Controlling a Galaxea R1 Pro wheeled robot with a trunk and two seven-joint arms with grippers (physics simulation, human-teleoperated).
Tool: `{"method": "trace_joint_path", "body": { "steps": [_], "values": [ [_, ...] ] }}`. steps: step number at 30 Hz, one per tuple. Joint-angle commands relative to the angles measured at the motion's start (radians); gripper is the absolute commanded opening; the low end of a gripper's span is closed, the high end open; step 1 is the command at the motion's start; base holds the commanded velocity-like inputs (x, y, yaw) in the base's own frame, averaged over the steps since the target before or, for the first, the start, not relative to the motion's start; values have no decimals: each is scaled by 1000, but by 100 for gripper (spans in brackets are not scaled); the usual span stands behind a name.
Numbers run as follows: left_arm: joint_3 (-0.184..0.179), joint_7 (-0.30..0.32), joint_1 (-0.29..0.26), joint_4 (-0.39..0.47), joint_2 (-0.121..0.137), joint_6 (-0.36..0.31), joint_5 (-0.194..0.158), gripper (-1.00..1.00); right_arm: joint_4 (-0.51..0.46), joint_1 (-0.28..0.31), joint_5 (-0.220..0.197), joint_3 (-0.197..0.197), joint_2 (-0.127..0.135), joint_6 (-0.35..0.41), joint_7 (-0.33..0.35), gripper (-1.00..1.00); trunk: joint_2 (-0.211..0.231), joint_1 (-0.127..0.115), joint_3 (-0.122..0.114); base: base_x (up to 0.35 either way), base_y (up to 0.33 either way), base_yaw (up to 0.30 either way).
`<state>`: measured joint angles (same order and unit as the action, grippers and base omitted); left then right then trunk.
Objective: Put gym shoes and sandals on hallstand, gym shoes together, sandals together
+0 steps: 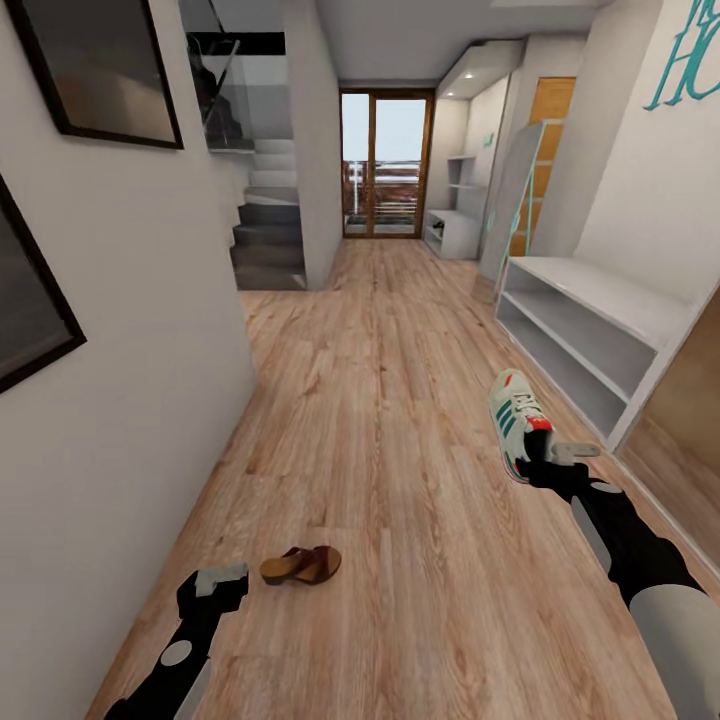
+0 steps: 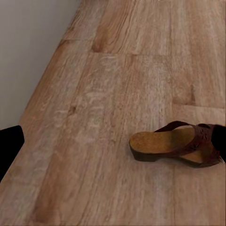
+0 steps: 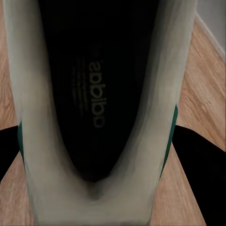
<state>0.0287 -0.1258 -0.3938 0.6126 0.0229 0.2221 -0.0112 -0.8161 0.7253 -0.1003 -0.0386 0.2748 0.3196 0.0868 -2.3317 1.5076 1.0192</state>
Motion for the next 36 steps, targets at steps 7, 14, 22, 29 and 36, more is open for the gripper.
{"method": "trace_joint_path", "body": {
  "steps": [7,14,22,29,36],
  "values": [
    [-1,-3,0,-1,-1,3,-1,100,-2,0,-10,-3,1,6,2,-100,0,0,1,334,-47,0],
    [-1,-3,0,-1,0,3,-1,100,-2,0,-10,-4,1,6,1,-100,0,0,1,234,-49,0],
    [-1,-2,0,5,0,3,-1,100,1,0,-7,-4,45,7,-1,-100,0,0,1,45,0,0],
    [0,-3,0,5,0,3,-1,100,1,0,-7,-3,50,7,-1,-100,0,0,1,139,0,0],
    [0,-3,0,5,0,3,-1,100,-2,0,-9,-4,50,7,0,-100,0,0,1,281,0,0]
  ]
}}
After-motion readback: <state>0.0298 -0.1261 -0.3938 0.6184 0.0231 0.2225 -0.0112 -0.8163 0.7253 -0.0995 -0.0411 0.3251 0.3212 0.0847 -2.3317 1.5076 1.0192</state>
